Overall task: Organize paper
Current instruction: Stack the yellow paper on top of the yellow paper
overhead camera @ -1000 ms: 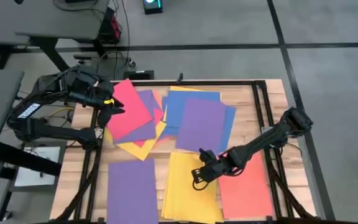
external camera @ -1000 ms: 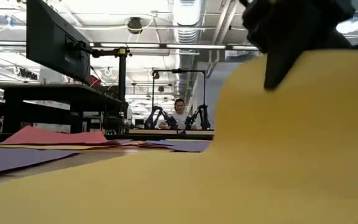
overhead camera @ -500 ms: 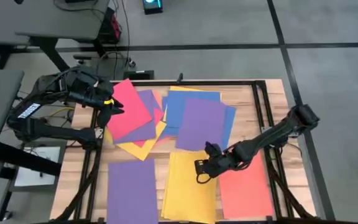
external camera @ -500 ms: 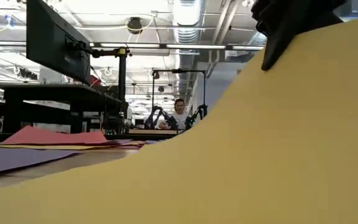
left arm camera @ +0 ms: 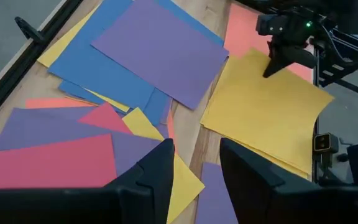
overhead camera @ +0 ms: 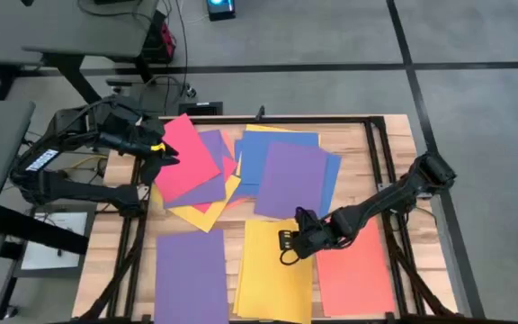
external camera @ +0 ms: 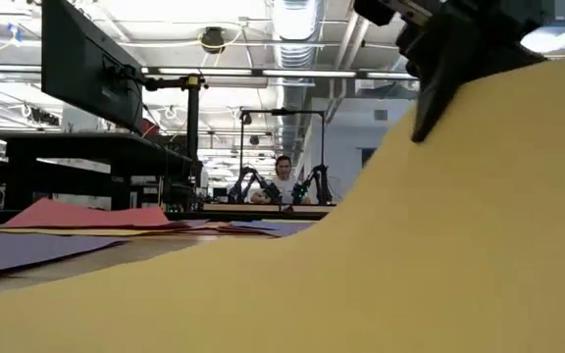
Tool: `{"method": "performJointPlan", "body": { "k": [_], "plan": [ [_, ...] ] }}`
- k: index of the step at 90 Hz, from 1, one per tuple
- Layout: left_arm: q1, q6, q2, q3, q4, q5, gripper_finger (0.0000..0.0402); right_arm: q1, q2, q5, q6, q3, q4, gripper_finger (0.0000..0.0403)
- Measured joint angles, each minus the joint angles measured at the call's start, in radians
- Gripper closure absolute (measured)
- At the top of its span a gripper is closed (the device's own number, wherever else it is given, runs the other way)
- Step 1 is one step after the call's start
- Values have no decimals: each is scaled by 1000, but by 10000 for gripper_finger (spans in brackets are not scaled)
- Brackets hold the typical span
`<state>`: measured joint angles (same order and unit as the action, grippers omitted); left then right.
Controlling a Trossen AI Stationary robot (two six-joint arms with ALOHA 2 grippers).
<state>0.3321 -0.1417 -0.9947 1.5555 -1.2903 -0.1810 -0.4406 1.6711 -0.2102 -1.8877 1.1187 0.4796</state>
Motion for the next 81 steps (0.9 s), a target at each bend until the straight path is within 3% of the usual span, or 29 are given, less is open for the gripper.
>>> {"method": "performJointPlan", "body": {
  "k": [22,65,81],
  "plan": [
    [0,22,0,0,-10,0,288,16,0,-1,3,0,-2,403],
    [0,18,0,0,-15,0,288,-59,19,1,-95,0,19,403],
    [0,17,0,0,-14,1,288,-61,34,20,-38,1,-9,403]
  ]
}}
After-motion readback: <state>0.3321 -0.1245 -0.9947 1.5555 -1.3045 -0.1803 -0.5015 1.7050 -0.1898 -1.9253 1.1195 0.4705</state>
